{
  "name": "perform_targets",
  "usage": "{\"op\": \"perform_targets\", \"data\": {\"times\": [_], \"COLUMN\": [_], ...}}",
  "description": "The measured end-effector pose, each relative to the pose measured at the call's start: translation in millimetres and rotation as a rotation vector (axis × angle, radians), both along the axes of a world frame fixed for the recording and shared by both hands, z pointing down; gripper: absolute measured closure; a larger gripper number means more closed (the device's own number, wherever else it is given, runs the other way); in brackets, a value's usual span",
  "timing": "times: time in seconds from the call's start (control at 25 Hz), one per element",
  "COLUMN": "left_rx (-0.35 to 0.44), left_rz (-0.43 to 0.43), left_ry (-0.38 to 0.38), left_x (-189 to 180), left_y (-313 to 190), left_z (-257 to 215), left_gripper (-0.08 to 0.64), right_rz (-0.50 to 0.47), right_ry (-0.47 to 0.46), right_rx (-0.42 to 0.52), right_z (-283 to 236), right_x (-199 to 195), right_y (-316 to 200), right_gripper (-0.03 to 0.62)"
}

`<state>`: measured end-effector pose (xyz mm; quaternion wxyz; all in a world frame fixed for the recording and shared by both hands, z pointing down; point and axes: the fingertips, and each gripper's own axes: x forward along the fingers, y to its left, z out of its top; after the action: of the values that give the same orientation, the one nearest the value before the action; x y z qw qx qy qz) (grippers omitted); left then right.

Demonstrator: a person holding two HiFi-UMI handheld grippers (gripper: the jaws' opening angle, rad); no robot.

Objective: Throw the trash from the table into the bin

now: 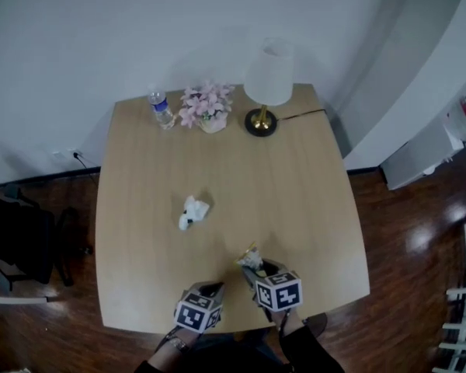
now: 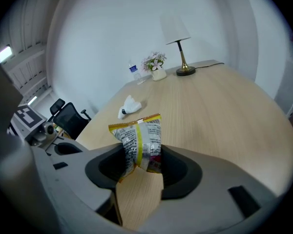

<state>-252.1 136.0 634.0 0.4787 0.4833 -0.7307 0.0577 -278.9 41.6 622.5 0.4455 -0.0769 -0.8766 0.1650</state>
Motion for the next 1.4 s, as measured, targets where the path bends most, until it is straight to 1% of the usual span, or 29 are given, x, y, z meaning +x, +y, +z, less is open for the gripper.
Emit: {"op": "perform_targets", "data": {"times": [0.16,0.32,0.48,0.8,1.08,1.2,1.28,1.4], "left_rx": [0.000,0.011,0.006,0.004,0.006,-0.003,-0.008,-0.019], "left_rz": [0.078,0.171,0.284,0.561,0.821,0.924,0.983,1.055], "left_ry": [-0.001,-0.025,-0.047,-0.070,-0.075,-0.072,-0.070,-0.072], "left_x": [27.5,50.4,80.4,149.2,234.6,269.9,292.0,323.8], "left_y": [-15.5,-38.5,-60.4,-109.7,-147.9,-155.3,-159.8,-167.8], "left_z": [-4.3,-14.3,-19.6,-25.9,-20.6,-15.7,-12.8,-9.5], "left_gripper": [0.554,0.554,0.554,0.554,0.554,0.554,0.554,0.554], "right_rz": [0.033,0.081,0.168,0.439,0.724,0.838,0.901,0.967], "right_ry": [-0.013,-0.031,-0.041,-0.039,-0.031,-0.033,-0.029,-0.015], "right_rx": [-0.017,-0.034,-0.050,-0.064,-0.082,-0.082,-0.091,-0.094], "right_z": [-11.9,-24.0,-30.7,-22.9,-1.0,5.7,12.1,22.5], "right_x": [47.3,89.9,144.5,251.9,359.5,403.6,429.3,461.0], "right_y": [-3.7,-13.1,-26.0,-63.8,-83.1,-87.2,-87.1,-88.5], "right_gripper": [0.388,0.388,0.389,0.390,0.389,0.390,0.390,0.390]}}
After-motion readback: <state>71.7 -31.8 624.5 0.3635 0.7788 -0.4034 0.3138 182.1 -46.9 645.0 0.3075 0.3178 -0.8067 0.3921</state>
